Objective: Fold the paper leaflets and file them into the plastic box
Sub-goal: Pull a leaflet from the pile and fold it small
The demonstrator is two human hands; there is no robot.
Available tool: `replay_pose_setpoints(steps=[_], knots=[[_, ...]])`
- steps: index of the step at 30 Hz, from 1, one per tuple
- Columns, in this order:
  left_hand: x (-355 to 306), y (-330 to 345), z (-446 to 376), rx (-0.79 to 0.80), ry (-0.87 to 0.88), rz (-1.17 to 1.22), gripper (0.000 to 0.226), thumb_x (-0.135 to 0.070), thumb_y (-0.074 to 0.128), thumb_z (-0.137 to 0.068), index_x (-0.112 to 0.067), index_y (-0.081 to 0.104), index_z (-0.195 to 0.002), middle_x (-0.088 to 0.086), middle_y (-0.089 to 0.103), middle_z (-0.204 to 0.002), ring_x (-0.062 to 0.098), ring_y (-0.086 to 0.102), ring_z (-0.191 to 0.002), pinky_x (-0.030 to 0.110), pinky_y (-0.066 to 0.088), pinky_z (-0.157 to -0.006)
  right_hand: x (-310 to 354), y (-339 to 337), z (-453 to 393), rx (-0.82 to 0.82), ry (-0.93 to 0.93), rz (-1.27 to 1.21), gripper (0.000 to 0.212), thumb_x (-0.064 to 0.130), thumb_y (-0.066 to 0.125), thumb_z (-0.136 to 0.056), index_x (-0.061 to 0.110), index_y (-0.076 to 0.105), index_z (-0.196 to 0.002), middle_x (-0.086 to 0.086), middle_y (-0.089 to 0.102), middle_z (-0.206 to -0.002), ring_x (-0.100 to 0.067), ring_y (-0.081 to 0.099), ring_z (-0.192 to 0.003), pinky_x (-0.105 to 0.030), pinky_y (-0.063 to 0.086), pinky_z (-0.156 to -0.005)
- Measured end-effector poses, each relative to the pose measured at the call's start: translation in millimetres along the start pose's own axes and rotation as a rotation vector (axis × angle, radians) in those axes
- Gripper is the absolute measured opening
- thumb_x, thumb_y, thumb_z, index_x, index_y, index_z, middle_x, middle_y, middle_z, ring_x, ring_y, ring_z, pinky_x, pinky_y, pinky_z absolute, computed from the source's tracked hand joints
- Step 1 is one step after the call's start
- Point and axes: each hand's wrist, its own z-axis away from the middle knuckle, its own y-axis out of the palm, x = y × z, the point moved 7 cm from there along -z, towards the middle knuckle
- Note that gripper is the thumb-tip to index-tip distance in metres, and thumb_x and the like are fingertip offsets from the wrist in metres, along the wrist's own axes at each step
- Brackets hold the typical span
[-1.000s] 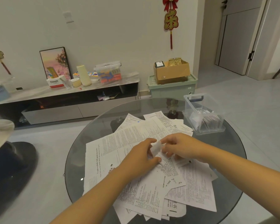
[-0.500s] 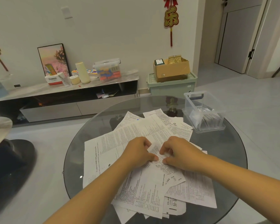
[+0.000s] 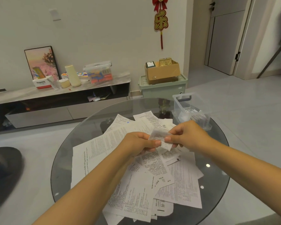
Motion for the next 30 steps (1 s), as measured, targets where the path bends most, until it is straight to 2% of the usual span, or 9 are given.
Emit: replay_pose_setpoints(steps=[4, 6, 11, 16, 20, 23, 25, 27, 30], knots=[[-8, 18, 0, -0.012, 0.096, 0.007, 0.008, -0.019, 0.081, -0.071, -0.017, 0.074, -0.074, 0.004, 0.072, -0.070, 0.009, 0.058, -0.063, 0.015, 0.041, -0.053, -18, -16, 5, 0.008, 0.065, 0.004, 0.004, 0.024, 0.073, -0.081, 0.020, 0.073, -0.082, 0.002, 0.068, -0.061, -0.005, 0.055, -0.051, -0.019, 0.049, -0.057], [-13, 31, 2, 0.025, 0.139, 0.009, 0.007, -0.017, 0.075, -0.079, -0.014, 0.075, -0.085, 0.007, 0.074, -0.076, 0.007, 0.062, -0.064, 0.012, 0.045, -0.053, -29, -25, 11, -0.007, 0.090, -0.020, 0.008, 0.021, 0.070, -0.083, 0.016, 0.074, -0.087, 0.000, 0.069, -0.063, -0.006, 0.058, -0.054, -0.013, 0.047, -0.054], [-22, 57, -2, -0.012, 0.171, 0.022, 0.006, -0.015, 0.072, -0.082, -0.012, 0.075, -0.086, 0.007, 0.074, -0.078, 0.006, 0.065, -0.063, 0.011, 0.043, -0.048, -48, -47, 19, -0.077, 0.108, -0.023, 0.006, 0.018, 0.067, -0.086, 0.016, 0.073, -0.088, -0.008, 0.073, -0.078, -0.012, 0.063, -0.064, -0.016, 0.050, -0.057], [-23, 84, -5, -0.021, 0.273, -0.200, 0.035, -0.022, 0.065, -0.088, -0.020, 0.060, -0.123, -0.007, 0.065, -0.104, 0.006, 0.063, -0.090, 0.019, 0.055, -0.069, -76, -66, 18, -0.165, 0.181, 0.067, 0.013, 0.014, 0.068, -0.084, 0.008, 0.072, -0.095, -0.009, 0.072, -0.078, -0.011, 0.062, -0.059, -0.017, 0.046, -0.052], [-23, 80, 0, -0.125, 0.355, -0.347, 0.027, -0.015, 0.055, -0.092, -0.024, 0.063, -0.117, -0.012, 0.061, -0.114, -0.002, 0.056, -0.088, 0.005, 0.045, -0.059, -94, -72, 18, -0.211, 0.211, 0.150, 0.026, 0.013, 0.066, -0.083, 0.012, 0.067, -0.109, -0.007, 0.071, -0.089, -0.019, 0.067, -0.070, -0.020, 0.051, -0.056], [-28, 74, 3, -0.162, 0.387, -0.369, 0.027, -0.012, 0.052, -0.093, -0.025, 0.065, -0.112, -0.015, 0.055, -0.112, -0.005, 0.054, -0.084, 0.012, 0.046, -0.070, -96, -76, 18, -0.217, 0.193, 0.244, 0.033, 0.018, 0.068, -0.082, 0.012, 0.066, -0.114, -0.007, 0.069, -0.099, -0.022, 0.065, -0.078, -0.027, 0.050, -0.066], [-28, 72, 3, -0.164, 0.384, -0.387, 0.028, -0.011, 0.052, -0.093, -0.025, 0.064, -0.114, -0.014, 0.053, -0.117, -0.003, 0.053, -0.086, 0.019, 0.048, -0.078, -94, -79, 18, -0.242, 0.164, 0.340, 0.046, 0.024, 0.070, -0.081, 0.015, 0.060, -0.125, -0.009, 0.059, -0.118, -0.023, 0.060, -0.098, -0.026, 0.043, -0.076], [-26, 72, 2, -0.155, 0.377, -0.405, 0.028, -0.011, 0.052, -0.092, -0.025, 0.064, -0.114, -0.012, 0.053, -0.121, -0.003, 0.054, -0.087, 0.018, 0.047, -0.077, -94, -80, 20, -0.275, 0.143, 0.359, 0.061, 0.029, 0.072, -0.080, 0.018, 0.048, -0.135, -0.008, 0.046, -0.132, -0.023, 0.053, -0.114, -0.026, 0.040, -0.088], [-24, 74, 1, -0.142, 0.376, -0.413, 0.029, -0.010, 0.051, -0.092, -0.024, 0.064, -0.115, -0.010, 0.054, -0.125, -0.002, 0.055, -0.089, 0.018, 0.048, -0.077, -88, -82, 23, -0.336, 0.102, 0.333, 0.066, 0.030, 0.073, -0.080, 0.021, 0.041, -0.137, -0.006, 0.039, -0.135, -0.022, 0.052, -0.114, -0.027, 0.042, -0.091]])
